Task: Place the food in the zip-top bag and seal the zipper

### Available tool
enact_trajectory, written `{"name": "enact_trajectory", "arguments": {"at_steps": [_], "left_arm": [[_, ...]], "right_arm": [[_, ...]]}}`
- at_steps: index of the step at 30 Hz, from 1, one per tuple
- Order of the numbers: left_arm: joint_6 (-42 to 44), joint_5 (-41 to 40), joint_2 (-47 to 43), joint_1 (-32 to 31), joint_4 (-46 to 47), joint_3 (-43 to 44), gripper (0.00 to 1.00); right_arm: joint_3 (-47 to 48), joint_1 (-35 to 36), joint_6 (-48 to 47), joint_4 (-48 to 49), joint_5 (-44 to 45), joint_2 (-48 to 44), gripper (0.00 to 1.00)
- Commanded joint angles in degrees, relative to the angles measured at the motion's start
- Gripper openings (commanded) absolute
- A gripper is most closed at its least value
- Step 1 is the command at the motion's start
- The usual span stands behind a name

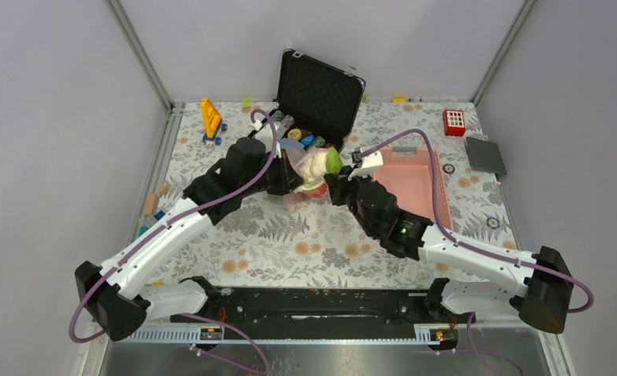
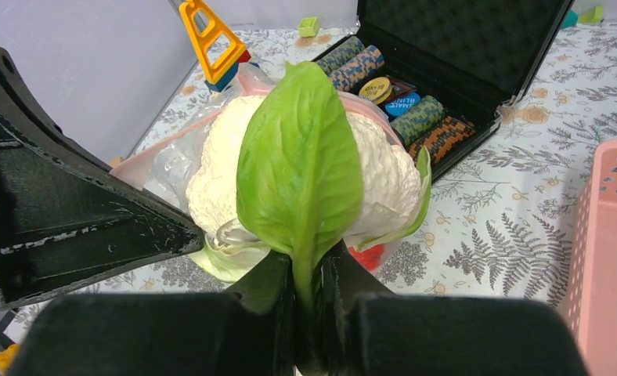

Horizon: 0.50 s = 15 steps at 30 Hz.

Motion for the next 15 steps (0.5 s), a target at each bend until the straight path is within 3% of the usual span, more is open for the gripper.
{"name": "enact_trajectory", "arguments": {"at_steps": [1,4,7,15], "left_arm": [[-0.55,0.68,0.07,0.03,-2.86,1.14,0.00],[-0.42,1.39,-0.77,0.03,-2.76,1.69,0.00],[0.10,-3.13,-1.70,0.03,-3.30,1.36,0.00],[0.61,-3.32,-0.50,0.10,-3.76,1.90,0.00]], "right_arm": [[3.34,-1.50,1.76,4.63,4.60,0.87,0.00],[3.90,-1.48,2.30,2.53,10.10,1.67,0.00],[2.77,-1.78,3.16,1.84,13.47,-0.89,0.00],[2.14,-3.08,6.42,-3.15,15.00,-4.62,0.00]]}}
